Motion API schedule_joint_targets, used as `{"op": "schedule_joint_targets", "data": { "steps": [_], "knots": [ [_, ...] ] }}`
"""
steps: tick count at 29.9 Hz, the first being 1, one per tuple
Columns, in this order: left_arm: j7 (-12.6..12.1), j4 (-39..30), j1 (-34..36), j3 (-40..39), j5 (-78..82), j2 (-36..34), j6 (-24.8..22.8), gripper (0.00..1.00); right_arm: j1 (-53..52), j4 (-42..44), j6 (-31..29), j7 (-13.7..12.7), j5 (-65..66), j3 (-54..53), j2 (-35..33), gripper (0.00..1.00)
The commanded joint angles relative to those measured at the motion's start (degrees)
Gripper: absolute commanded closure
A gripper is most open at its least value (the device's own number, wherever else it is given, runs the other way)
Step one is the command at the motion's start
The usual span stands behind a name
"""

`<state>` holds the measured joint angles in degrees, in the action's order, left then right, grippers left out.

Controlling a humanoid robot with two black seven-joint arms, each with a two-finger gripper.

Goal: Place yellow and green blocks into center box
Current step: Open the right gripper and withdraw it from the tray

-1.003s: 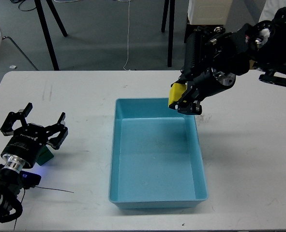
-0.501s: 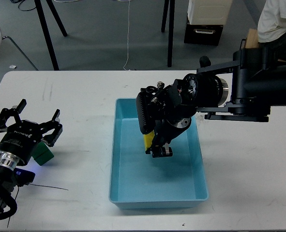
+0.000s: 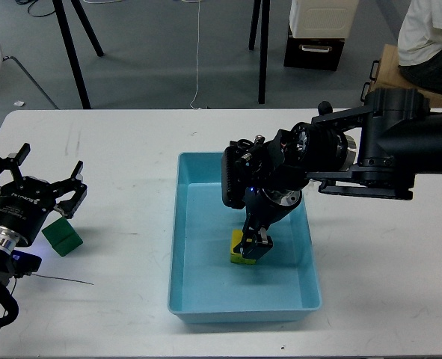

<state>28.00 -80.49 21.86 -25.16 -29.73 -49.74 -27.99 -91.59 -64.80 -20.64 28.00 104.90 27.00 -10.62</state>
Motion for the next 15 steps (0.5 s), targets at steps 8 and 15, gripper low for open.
{"op": "schedule_joint_targets", "data": {
  "steps": [8,15],
  "knots": [
    [0.0,14.73,6.78,0.2,30.14,-7.57,21.14,0.0,7.03,5.55,0.34,0.0,-0.14,-33.55,-8.02,0.02],
    [0.0,21.85,12.76,-1.55,39.05,-10.9,2.02,0.0,14.86,8.02,-0.28,0.0,-6.61,-52.21,-0.19,0.02]
  ]
}}
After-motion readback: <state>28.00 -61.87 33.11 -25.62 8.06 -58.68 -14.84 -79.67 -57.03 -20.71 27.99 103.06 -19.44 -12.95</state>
